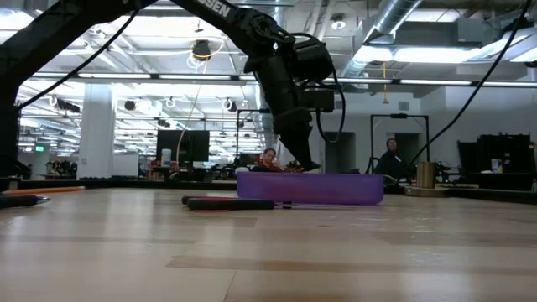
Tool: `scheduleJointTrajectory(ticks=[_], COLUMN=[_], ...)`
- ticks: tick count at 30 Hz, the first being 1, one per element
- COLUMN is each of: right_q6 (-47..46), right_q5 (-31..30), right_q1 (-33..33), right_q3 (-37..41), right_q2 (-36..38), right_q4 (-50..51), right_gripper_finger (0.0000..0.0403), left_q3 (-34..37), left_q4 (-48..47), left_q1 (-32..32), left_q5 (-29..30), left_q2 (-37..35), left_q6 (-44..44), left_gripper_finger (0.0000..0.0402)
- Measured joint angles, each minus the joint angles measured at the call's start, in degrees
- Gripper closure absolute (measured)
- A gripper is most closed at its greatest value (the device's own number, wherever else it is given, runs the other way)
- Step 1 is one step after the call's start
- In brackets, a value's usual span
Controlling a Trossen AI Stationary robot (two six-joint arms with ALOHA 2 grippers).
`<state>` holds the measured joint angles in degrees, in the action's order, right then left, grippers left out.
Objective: Pick & place school supplies into a supply box
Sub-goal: Put the bottom orange pencil into the pencil box, then put the bottom black pen into the pencil box
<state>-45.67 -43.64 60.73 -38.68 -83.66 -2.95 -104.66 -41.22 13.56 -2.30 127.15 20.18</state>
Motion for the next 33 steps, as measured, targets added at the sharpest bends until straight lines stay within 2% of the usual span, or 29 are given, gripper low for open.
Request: scheduleJointTrajectory(ticks=[12, 16, 21, 25, 28, 30, 33], right_q6=[-0.55, -0.58, -2.67, -3.41, -3.41, -3.41, -3.39], right_q5=[0.01, -1.24, -3.24, -4.46, -4.70, -5.21, -7.15], right_q1=[0.00, -0.11, -0.13, -0.11, -0.11, -0.11, -0.11], right_q3=[-0.02, -0.02, -0.02, -0.02, -0.04, -0.04, -0.07], right_q2=[0.00, 0.00, 0.00, 0.00, 0.00, -0.02, -0.02], right_q4=[0.83, 1.78, 2.72, 2.69, 2.75, 2.99, 4.26], right_gripper_finger=[0.0403, 0.0403, 0.0403, 0.0403, 0.0403, 0.0403, 0.0403], left_q3=[-1.83, -4.33, -4.77, -2.26, 0.39, 4.11, 12.54], left_q4=[-2.38, -4.33, -4.10, -1.47, 0.20, 3.13, 9.09], left_q1=[-0.17, -0.25, -1.04, -4.17, -7.29, -9.39, -12.37], left_q5=[-1.77, -6.17, -9.87, -7.61, -2.48, 1.64, 4.31], left_q2=[0.00, -1.53, -8.04, -14.16, -18.87, -22.20, -27.47], left_q6=[-4.47, -8.73, -15.32, -18.32, -18.96, -20.67, -22.98], left_gripper_finger=[0.0278, 0.0272, 0.0273, 0.0273, 0.0273, 0.0273, 0.0273])
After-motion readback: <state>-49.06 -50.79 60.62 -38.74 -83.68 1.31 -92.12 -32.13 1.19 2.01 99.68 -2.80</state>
